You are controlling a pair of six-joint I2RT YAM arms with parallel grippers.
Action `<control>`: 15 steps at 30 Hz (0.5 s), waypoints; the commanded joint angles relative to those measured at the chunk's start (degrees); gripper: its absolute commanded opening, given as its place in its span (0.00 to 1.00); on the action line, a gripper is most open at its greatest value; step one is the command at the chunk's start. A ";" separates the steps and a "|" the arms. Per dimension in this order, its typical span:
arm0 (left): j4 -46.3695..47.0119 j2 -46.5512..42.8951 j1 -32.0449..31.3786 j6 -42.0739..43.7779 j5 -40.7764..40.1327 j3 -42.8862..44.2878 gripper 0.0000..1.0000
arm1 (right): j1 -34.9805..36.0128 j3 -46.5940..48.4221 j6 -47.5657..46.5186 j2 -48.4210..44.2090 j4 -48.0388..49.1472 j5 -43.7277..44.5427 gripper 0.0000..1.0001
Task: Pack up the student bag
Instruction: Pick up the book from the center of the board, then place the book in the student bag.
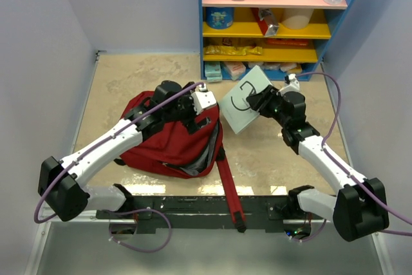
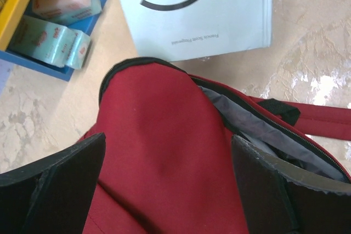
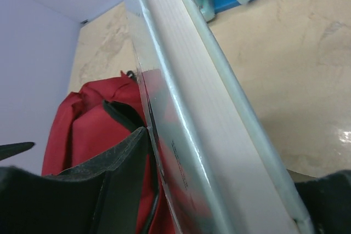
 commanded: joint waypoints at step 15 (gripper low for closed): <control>1.91 -4.65 -0.04 -3.31 -2.51 -2.23 1.00 | 1.11 -0.90 -0.80 -7.81 6.48 -16.59 0.00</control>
